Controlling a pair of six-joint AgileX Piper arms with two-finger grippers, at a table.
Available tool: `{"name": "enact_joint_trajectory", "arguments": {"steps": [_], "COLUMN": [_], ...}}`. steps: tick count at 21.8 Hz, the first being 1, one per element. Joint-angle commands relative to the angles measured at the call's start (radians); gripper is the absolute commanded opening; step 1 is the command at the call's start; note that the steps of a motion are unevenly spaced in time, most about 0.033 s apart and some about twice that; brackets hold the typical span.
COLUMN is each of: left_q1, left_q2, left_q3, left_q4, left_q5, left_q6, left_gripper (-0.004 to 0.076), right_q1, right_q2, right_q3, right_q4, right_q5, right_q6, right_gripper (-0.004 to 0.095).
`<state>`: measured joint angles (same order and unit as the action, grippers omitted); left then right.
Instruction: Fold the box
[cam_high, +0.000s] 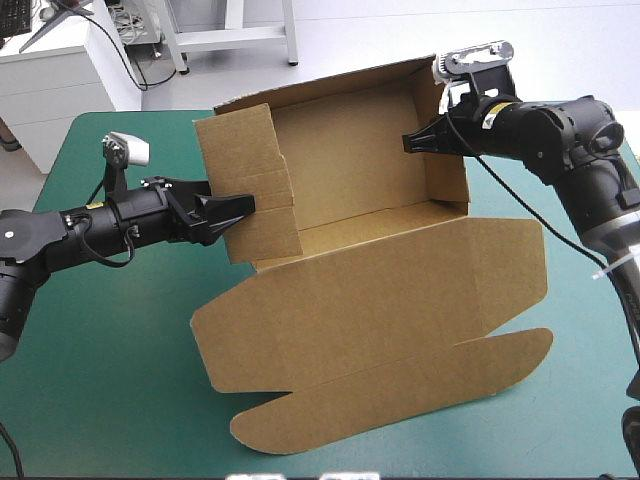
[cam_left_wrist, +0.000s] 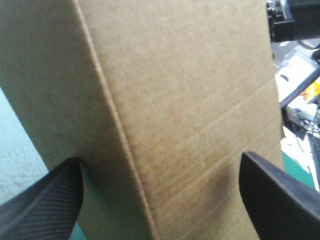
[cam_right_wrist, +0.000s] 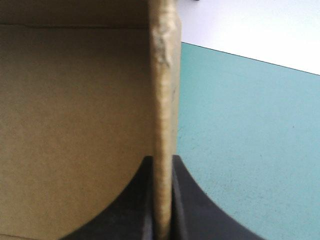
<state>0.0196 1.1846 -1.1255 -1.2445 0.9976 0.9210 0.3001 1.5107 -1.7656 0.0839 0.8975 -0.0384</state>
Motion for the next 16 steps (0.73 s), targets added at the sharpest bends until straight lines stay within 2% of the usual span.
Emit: {"name": "enact_joint_trajectory", "arguments": {"steps": [1, 2, 5, 11, 13, 14, 16], "left_q1": [-0.078, -0.121, -0.182, -0.327, -0.363, -0.387, -0.416], "left_q2": [-0.024, -0.022, -0.012, 0.114, 0.143, 0.156, 0.165], "left_q3": [-0.091, -0.12, -0.153, -0.289, -0.324, -0.336, -0.339], "left_q4": [0.098, 0.175, 0.275, 0.53, 0.637, 0.714, 0.764], "left_q5": [-0.111, -0.156, -0.2, -0.255, -0.288, -0.314, -0.353], "left_q6": [-0.159, -0.237, -0.342, -0.648, -0.743, -0.814, -0.863], "left_gripper": [0.0574, 0.0544, 0.0514, 0.0505, 0.0436, 0.036, 0.0276], "right_q1": [0.002, 0.002, 0.002, 0.002, 0.002, 0.002, 0.002], "right_q2": [-0.038, -0.038, -0.038, -0.02, -0.019, -0.019, -0.017], "right_q3": [-0.029, -0.029, -0.029, -0.029, -0.029, -0.029, -0.029], "right_q4": [0.007, -0.003, -0.014, -0.032, -0.032, -0.032, -0.039], "right_q5": [-0.096, -0.099, -0.117, -0.135, -0.137, -0.142, -0.148], "right_q6": [0.023, 0.03, 0.048, 0.089, 0.093, 0.103, 0.135], "right_gripper": [0.0005, 0.0005, 0.0005, 0.0005, 0.0005, 0.0005, 0.0004]}}
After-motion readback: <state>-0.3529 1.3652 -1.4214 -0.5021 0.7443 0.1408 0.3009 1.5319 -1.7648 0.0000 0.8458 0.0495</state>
